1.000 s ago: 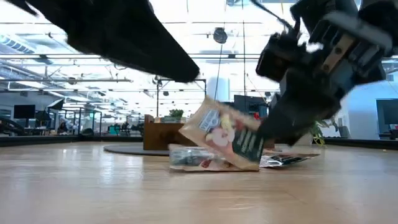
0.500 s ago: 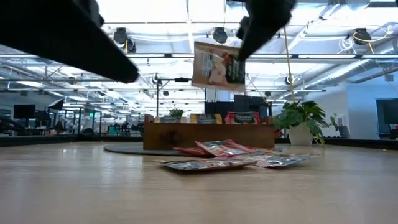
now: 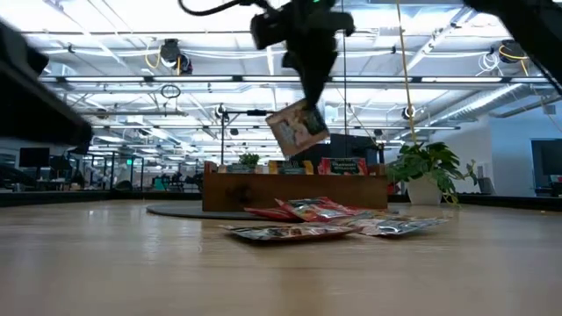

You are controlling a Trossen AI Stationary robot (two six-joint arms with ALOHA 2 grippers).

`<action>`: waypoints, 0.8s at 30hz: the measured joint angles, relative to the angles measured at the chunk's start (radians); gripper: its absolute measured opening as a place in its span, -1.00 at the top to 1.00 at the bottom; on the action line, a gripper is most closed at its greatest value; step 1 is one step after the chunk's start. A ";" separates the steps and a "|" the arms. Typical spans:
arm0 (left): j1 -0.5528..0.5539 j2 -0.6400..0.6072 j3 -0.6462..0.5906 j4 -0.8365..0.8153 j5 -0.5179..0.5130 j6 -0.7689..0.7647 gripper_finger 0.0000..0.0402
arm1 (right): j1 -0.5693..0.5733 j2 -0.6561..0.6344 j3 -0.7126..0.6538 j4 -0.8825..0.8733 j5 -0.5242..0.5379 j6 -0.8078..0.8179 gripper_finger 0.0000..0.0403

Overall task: Pick & Place Tea
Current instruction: Put the brown tea bag into the left section of the wooden organizer

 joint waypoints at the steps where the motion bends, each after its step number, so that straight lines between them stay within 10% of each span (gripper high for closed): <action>1: -0.004 0.000 -0.018 0.008 -0.007 -0.026 0.56 | -0.004 0.034 0.053 -0.006 0.016 -0.011 1.00; 12: -0.007 0.000 -0.110 0.115 -0.031 -0.049 0.56 | -0.023 0.089 0.051 0.067 0.113 -0.152 1.00; 24: 0.012 -0.003 -0.110 0.341 -0.264 0.309 0.56 | 0.143 0.034 0.052 0.075 0.108 -0.106 1.00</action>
